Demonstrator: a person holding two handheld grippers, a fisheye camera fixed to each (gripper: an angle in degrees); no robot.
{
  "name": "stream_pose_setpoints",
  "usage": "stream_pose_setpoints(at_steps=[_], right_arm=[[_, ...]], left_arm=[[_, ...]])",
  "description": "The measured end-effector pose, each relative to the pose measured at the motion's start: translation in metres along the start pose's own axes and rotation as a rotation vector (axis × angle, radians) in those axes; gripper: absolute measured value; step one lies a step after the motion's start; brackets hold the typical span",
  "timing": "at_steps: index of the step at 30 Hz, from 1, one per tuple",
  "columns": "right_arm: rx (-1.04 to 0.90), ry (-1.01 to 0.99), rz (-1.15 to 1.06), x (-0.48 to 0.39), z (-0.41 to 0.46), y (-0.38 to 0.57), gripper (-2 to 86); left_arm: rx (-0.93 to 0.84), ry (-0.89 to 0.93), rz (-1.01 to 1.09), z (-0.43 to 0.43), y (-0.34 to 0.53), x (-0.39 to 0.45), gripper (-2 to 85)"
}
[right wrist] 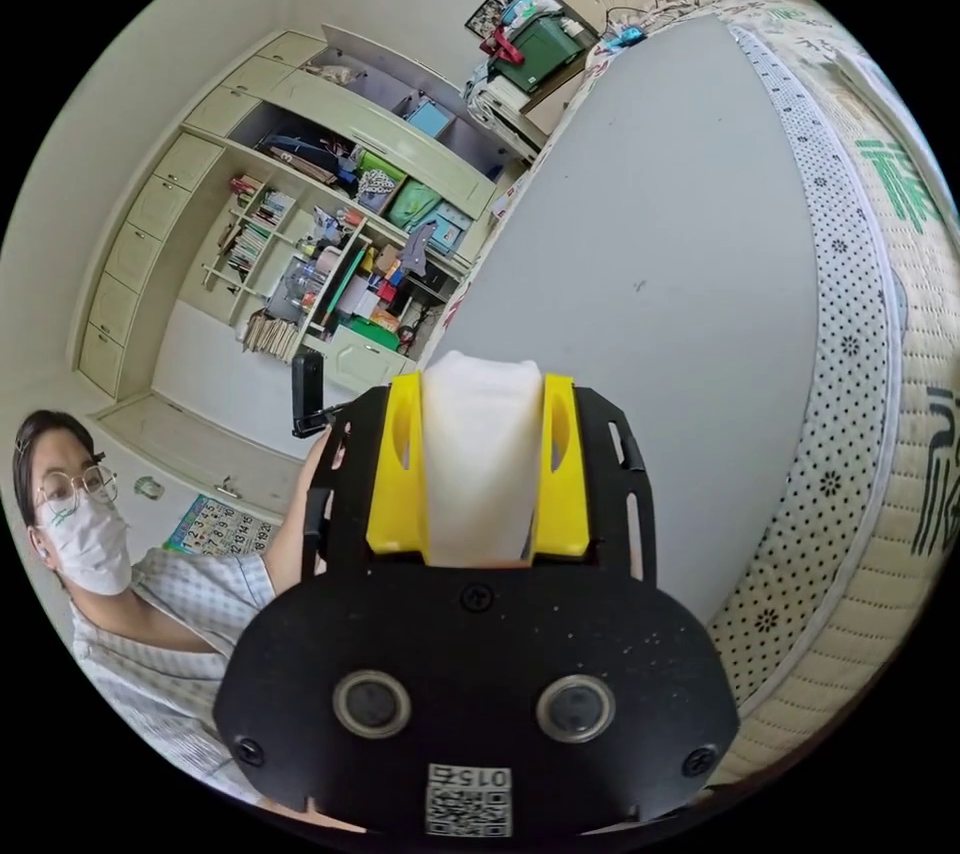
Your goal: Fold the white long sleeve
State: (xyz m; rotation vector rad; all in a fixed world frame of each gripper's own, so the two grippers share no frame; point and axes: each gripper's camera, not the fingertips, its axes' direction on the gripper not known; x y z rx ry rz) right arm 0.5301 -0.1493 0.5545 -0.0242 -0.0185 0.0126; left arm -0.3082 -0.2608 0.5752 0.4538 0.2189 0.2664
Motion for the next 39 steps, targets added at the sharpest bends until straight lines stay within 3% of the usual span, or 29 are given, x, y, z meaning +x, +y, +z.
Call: stream_pose_setpoints(at_steps=[6,14,18,23,28,34,39], right_arm=[[0.039,0.093,-0.072,-0.051,-0.018,0.012,12.5],[0.314,-0.085,-0.233,-0.144,-0.098,0.079,10.4],[0.407,-0.008,-0.406,-0.232,-0.155,0.125,9.5],[0.593,-0.083,-0.483,-0.306,-0.247,0.187,8.6],[0.769,-0.013,-0.629,-0.397,-0.349,0.247,7.8],[0.921,0.134,-0.715,-0.472,-0.449,0.302,7.4],[0.987,0.356,-0.658,-0.500,-0.503,0.305,6.3]], left_arm=[[0.046,0.094,-0.005,-0.017,0.014,-0.016,9.1],[0.242,0.313,0.190,-0.090,0.054,0.018,8.1],[0.311,0.253,0.377,-0.142,0.080,0.095,7.9],[0.386,0.328,0.577,-0.197,0.098,0.201,7.7],[0.446,0.391,0.773,-0.230,0.110,0.327,7.7],[0.486,0.507,0.918,-0.215,0.106,0.436,7.6],[0.389,0.678,0.866,-0.142,0.059,0.483,7.7]])
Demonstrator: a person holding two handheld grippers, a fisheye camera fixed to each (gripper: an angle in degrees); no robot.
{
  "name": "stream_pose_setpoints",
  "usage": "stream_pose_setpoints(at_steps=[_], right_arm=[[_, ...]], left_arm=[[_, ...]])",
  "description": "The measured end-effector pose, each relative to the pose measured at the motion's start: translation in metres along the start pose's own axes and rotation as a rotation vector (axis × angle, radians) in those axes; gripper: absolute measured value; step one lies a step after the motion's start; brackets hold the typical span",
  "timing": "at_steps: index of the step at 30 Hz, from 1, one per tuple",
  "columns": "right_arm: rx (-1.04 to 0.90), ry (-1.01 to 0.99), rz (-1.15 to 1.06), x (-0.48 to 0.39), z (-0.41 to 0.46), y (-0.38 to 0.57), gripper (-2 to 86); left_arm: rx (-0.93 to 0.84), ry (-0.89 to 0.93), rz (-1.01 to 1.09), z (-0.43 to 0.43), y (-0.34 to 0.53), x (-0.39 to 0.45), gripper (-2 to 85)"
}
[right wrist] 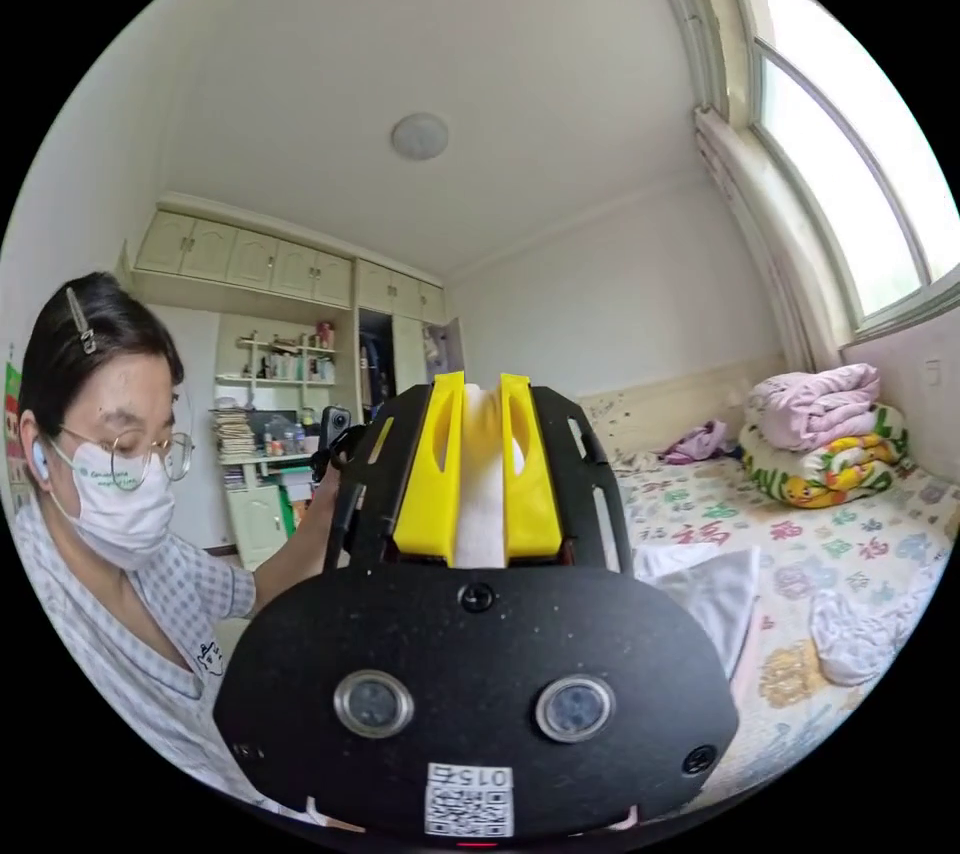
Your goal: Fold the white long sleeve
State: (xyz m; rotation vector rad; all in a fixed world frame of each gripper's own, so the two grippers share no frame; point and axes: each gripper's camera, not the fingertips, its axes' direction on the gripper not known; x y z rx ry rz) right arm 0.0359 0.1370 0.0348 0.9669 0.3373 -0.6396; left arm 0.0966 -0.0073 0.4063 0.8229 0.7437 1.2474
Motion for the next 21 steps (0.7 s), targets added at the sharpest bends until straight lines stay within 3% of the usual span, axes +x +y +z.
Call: stream_pose_setpoints(at_steps=[5,7,8,10,15,21], right_arm=[[-0.148,0.319,0.071,0.081,0.047,-0.006,2.6],[-0.279,0.699,0.091,0.141,0.106,0.012,0.5],[-0.337,0.747,0.108,0.158,0.120,0.017,0.3],[-0.433,0.706,0.195,0.191,0.150,0.030,-0.2],[-0.359,0.590,0.086,0.161,0.191,0.035,-0.4],[-0.329,0.385,0.314,0.207,0.278,0.062,-0.4]], left_arm=[[-0.031,-0.007,-0.178,0.105,0.024,-0.097,7.9],[-0.120,-0.158,-0.240,0.169,0.052,-0.163,7.7],[-0.178,-0.220,-0.268,0.186,0.061,-0.182,7.5],[-0.379,-0.449,-0.438,0.229,0.100,-0.243,5.2],[-0.293,-0.408,-0.309,0.231,0.127,-0.237,5.1],[-0.377,-0.275,-0.242,0.284,0.155,-0.242,3.8]])
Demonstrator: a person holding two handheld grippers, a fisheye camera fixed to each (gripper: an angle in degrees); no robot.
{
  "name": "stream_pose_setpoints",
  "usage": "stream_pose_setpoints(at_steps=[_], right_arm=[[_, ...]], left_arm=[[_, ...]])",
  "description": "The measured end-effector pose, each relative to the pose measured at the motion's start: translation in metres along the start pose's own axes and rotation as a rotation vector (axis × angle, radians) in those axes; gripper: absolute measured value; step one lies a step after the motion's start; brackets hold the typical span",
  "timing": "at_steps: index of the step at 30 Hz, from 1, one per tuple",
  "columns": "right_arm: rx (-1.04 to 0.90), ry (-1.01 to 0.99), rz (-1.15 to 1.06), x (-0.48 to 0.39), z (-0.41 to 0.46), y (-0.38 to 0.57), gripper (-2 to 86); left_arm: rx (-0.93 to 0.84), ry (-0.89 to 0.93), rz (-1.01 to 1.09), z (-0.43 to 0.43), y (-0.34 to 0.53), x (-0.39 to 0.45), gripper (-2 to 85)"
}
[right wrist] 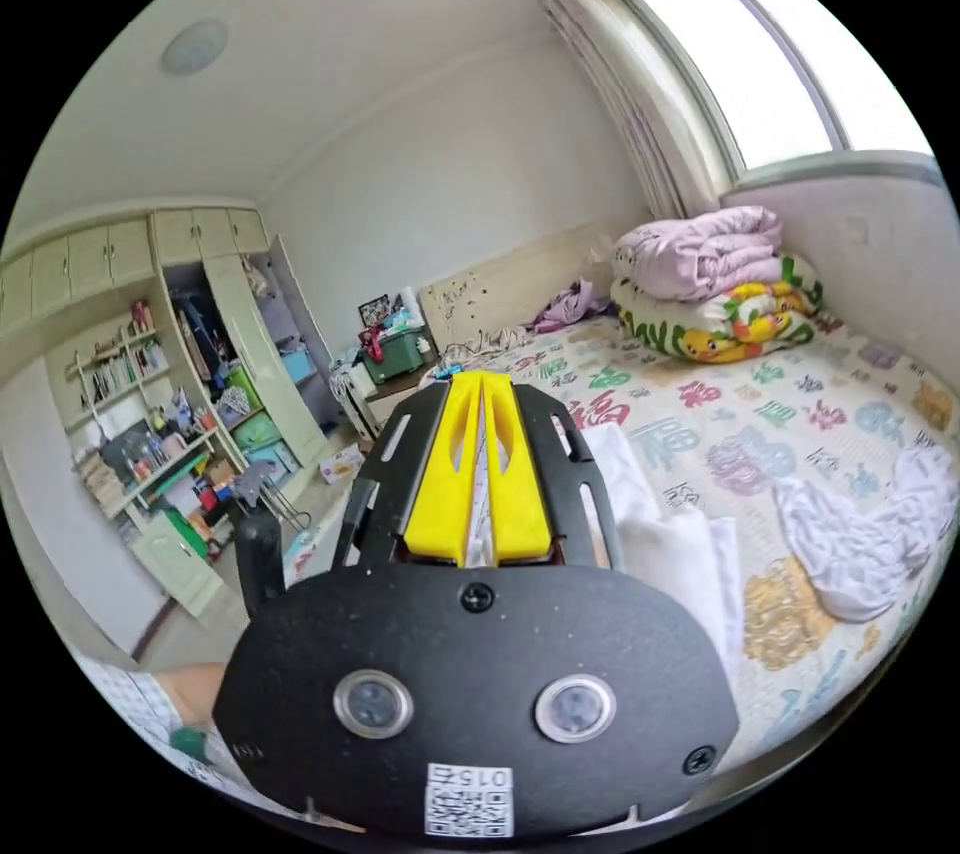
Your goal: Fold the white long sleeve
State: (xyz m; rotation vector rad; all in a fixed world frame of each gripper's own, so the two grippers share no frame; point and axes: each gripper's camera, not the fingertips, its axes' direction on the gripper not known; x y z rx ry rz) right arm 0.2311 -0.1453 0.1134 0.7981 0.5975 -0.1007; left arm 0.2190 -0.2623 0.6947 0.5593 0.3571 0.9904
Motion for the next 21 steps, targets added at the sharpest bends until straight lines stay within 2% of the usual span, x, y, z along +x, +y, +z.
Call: stream_pose_setpoints(at_steps=[2,4,8,11,13,14,16,18,21], right_arm=[[-0.029,0.015,0.036,0.018,0.034,0.002,-0.4],[-0.077,0.190,0.008,0.040,0.068,0.016,-0.4],[-0.058,0.223,-0.056,0.054,0.074,0.036,-0.4],[-0.007,0.163,-0.019,0.071,0.061,0.039,-0.4],[0.008,0.154,-0.032,0.071,0.059,0.044,-0.4],[0.012,0.156,-0.039,0.069,0.059,0.046,-0.4],[0.013,0.171,-0.081,0.061,0.064,0.051,-0.4],[0.004,0.175,-0.102,0.059,0.069,0.054,-0.4],[0.009,0.159,-0.098,0.064,0.069,0.059,-0.4]], left_arm=[[-0.001,0.017,0.002,0.018,0.002,-0.005,2.9],[0.014,0.001,0.023,0.029,0.004,-0.011,2.1],[0.085,0.008,0.034,0.019,0.005,-0.041,1.3],[0.156,-0.099,-0.142,0.005,0.007,-0.108,0.6],[0.058,-0.338,-0.317,0.018,0.007,-0.174,1.8],[0.007,-0.374,-0.352,0.025,0.007,-0.191,2.5],[-0.132,-0.311,-0.501,0.062,0.010,-0.252,7.0],[-0.136,-0.212,-0.573,0.088,0.014,-0.280,7.4],[-0.121,-0.243,-0.639,0.126,0.011,-0.308,9.5]])
